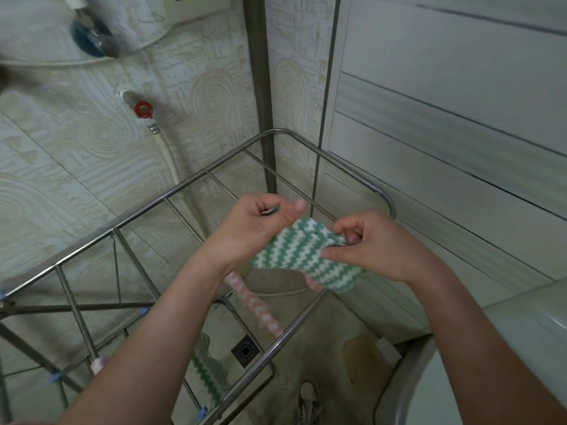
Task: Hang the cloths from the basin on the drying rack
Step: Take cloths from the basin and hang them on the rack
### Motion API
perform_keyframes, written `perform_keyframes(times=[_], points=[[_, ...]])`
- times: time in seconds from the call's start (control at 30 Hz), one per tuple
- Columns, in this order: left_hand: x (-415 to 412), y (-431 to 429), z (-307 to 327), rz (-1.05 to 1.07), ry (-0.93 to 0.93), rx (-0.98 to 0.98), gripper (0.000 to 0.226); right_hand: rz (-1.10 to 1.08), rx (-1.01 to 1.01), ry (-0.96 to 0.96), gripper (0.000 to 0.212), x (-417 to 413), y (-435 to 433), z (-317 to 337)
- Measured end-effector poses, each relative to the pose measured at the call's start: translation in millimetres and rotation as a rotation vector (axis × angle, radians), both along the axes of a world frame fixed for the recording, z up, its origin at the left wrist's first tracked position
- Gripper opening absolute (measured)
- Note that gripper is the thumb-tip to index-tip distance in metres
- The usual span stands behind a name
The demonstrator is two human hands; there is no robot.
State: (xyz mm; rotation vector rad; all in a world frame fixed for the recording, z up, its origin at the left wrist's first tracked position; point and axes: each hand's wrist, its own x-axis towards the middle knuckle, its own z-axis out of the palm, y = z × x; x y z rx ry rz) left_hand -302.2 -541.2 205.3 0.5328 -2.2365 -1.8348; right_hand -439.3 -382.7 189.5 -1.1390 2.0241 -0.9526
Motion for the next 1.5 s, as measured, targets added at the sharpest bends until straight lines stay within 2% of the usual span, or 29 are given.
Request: perform_keyframes(times=[0.07, 0.17, 0.27, 0.4, 0.47, 0.57, 0.6, 0.7, 0.9, 1.0, 1.1, 1.13, 1.17, 1.23, 1.3, 1.37, 1.4, 1.43, 1.5], points=[[0, -7, 1, -0.089, -0.017, 0.043, 0.014, 0.021, 0.061, 0.036, 0.008, -9, 4, -1], [-3, -14, 2, -0.188, -0.06, -0.026, 0.019, 0.122, 0.088, -0.037, 0.014, -19, 8, 6], [-12, -10, 9, -0.261, -0.084, -0.141, 0.01, 0.122, -0.022, -0.137, 0.034, -19, 0, 6], [-23, -10, 9, -0.216, -0.026, -0.243, 0.014, 0.116, -0.193, -0.327, 0.031, -14, -13, -5], [-27, -14, 6, -0.16, 0.03, -0.28, 0.014, 0.079, -0.174, -0.24, 0.025, -16, -14, -8], [-34, -15, 4, -0.087, 0.083, -0.237, 0.017, 0.016, -0.14, 0.095, 0.011, -17, -18, -13], [-37, -13, 4, -0.058, 0.105, -0.224, 0.016, 0.001, -0.138, 0.174, 0.015, -16, -21, -14], [-48, -8, 6, 0.019, 0.171, -0.242, 0.011, -0.007, -0.141, 0.225, 0.032, -12, -27, -14], [-67, -22, 12, 0.035, 0.132, -0.387, 0.011, -0.18, -0.09, 0.477, 0.023, -30, -27, -22], [-70, -42, 7, 0.02, 0.009, -0.535, 0.025, -0.252, -0.085, 0.347, 0.017, -51, -20, -22], [-74, -55, -5, 0.083, -0.099, -0.707, 0.028, -0.295, -0.097, -0.101, 0.012, -67, -14, -24], [-77, -58, -11, 0.132, -0.114, -0.735, 0.024, -0.288, -0.102, -0.161, 0.012, -71, -12, -25], [-78, -59, -17, 0.179, -0.123, -0.749, 0.021, -0.272, -0.098, -0.125, 0.013, -74, -11, -29], [-83, -60, -33, 0.242, -0.118, -0.654, 0.017, -0.223, -0.041, 0.056, 0.016, -76, -11, -39], [-82, -57, -46, 0.294, -0.083, -0.366, 0.013, -0.161, 0.023, 0.131, 0.022, -70, -14, -44], [-80, -52, -54, 0.344, -0.057, -0.099, 0.011, -0.114, 0.026, 0.046, 0.025, -65, -18, -49], [-81, -50, -60, 0.367, -0.042, -0.028, 0.011, -0.116, 0.006, -0.059, 0.023, -65, -19, -51], [-81, -49, -64, 0.394, -0.019, 0.001, 0.012, -0.134, -0.019, -0.176, 0.021, -65, -19, -51], [-90, -51, -74, 0.435, 0.014, -0.1, 0.016, -0.21, -0.051, -0.321, 0.019, -73, -18, -52]])
